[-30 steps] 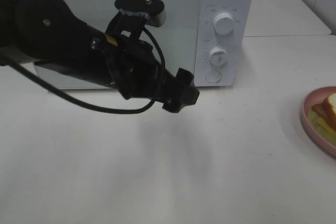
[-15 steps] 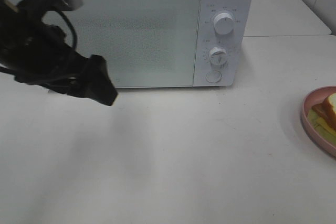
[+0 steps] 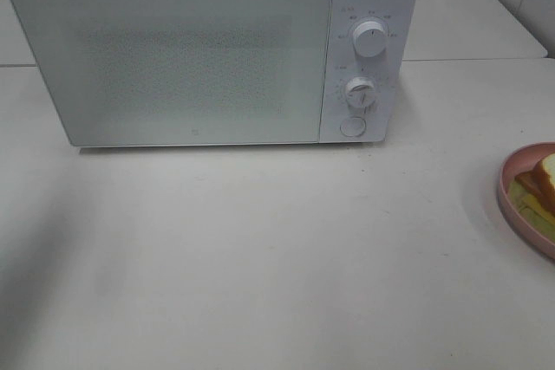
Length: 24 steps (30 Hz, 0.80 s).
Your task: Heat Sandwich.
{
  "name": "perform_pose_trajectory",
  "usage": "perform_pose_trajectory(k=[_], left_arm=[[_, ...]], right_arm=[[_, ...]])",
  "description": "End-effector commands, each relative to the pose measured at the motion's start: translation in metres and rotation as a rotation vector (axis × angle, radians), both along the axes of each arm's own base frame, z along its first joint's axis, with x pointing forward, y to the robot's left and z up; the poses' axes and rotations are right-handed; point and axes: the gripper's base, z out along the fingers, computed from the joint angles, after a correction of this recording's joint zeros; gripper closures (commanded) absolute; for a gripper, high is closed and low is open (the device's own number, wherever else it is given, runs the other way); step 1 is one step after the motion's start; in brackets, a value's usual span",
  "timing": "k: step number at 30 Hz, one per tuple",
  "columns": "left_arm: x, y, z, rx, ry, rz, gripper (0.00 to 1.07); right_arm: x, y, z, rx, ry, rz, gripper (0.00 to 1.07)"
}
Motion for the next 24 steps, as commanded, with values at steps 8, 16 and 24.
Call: perform_pose_trajectory(k=[8,16,24], left_arm=[[-0.069,0.019,0.010,0.043,-0.133,0.107,0.11],[-0.121,0.018,-0.007,0.041,-0.210,0.104,0.11],[-0.173,0.016,-0.016,0.033,-0.404,0.107,0.11]], right_arm=[[-0.004,0.000,0.000,0.001,-0.033,0.001,0.31],[-0.004,0.000,0.000,0.001,-0.033,0.001,0.31],[-0.004,0.000,0.000,0.001,-0.033,0.001,0.31]])
